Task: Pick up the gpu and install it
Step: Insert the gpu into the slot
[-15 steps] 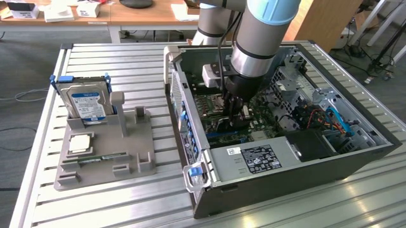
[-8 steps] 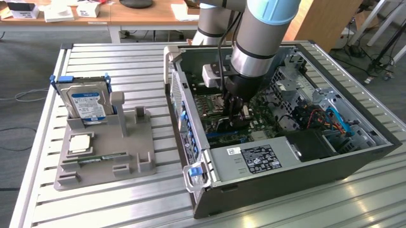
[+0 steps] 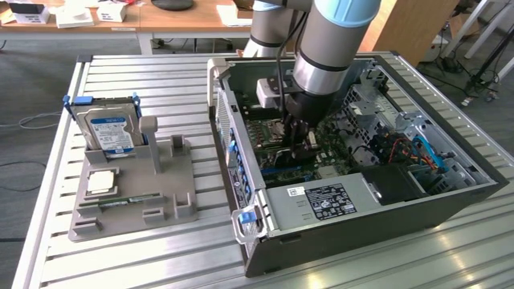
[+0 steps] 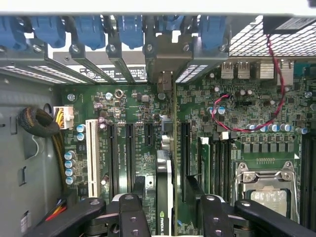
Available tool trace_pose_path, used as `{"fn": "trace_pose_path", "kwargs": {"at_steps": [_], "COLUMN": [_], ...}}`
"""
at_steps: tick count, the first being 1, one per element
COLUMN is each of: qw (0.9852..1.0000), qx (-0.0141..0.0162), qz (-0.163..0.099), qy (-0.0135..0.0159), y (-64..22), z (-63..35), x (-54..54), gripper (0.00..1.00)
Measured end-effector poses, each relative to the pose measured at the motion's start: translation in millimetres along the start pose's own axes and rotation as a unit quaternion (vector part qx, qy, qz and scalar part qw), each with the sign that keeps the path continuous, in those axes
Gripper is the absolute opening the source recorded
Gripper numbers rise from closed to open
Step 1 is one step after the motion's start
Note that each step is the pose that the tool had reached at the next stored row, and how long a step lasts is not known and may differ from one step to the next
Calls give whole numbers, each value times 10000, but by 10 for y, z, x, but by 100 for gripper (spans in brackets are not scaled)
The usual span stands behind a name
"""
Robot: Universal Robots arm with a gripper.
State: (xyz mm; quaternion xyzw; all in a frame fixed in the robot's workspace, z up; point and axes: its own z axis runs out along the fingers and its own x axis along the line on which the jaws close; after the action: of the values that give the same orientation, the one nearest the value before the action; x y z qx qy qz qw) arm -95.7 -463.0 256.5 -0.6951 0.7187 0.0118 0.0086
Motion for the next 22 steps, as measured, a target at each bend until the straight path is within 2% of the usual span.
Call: {"fn": "trace_pose_path", "kwargs": {"at_steps": [12, 22], "qw": [10000, 10000], "qx": [0, -1], "qz": [0, 0], "qy": [-13, -21], "y": [-6, -12], "z": [-237, -395], "x": [-7, -12], "gripper": [46, 46]}}
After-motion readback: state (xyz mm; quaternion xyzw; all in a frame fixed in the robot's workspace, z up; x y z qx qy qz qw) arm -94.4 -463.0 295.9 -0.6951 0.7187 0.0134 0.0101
